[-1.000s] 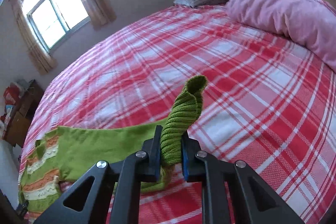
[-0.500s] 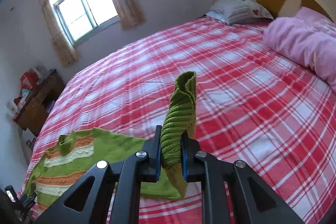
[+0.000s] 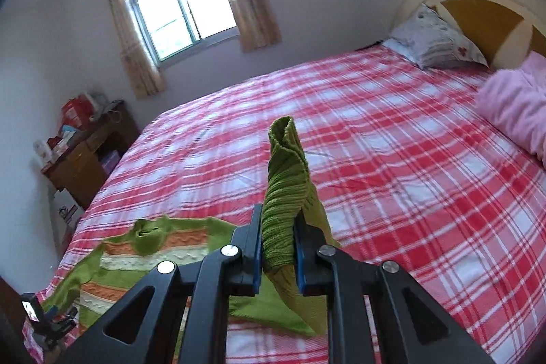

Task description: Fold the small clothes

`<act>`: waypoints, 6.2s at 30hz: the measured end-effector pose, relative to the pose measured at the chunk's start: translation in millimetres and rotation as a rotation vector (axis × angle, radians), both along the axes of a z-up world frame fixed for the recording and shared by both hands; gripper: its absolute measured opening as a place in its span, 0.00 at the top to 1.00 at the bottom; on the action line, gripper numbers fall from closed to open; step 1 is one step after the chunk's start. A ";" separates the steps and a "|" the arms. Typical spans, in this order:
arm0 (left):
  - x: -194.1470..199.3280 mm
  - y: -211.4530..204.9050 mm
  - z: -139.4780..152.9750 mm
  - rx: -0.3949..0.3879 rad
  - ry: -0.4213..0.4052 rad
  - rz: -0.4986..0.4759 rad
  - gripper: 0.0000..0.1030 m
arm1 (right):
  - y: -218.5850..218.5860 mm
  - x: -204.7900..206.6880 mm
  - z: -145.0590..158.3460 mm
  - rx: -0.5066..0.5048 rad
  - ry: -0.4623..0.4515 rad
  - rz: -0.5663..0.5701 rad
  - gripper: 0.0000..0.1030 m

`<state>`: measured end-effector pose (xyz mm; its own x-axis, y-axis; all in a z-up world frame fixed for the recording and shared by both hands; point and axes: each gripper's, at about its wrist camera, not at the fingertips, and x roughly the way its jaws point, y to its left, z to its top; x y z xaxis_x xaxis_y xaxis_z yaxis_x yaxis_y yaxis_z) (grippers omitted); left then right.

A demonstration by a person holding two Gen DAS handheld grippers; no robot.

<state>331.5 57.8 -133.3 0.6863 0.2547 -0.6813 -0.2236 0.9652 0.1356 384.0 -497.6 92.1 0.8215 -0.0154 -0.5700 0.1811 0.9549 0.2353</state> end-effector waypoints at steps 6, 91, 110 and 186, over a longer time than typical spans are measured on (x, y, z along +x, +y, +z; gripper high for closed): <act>-2.4 4.8 -5.5 -0.011 0.008 0.004 0.00 | 39.8 17.5 19.1 -0.023 -0.028 0.077 0.86; 69.8 -84.2 -0.2 -0.180 0.050 -0.333 0.91 | 73.8 -32.2 -172.3 0.133 0.013 0.077 0.32; 66.9 -78.7 -18.5 -0.229 0.095 -0.281 0.15 | 81.8 39.8 -187.2 -0.107 0.277 -0.004 0.32; -77.6 214.4 7.9 -0.624 -0.035 0.352 0.30 | 266.1 44.1 -194.4 -0.216 0.234 0.432 0.32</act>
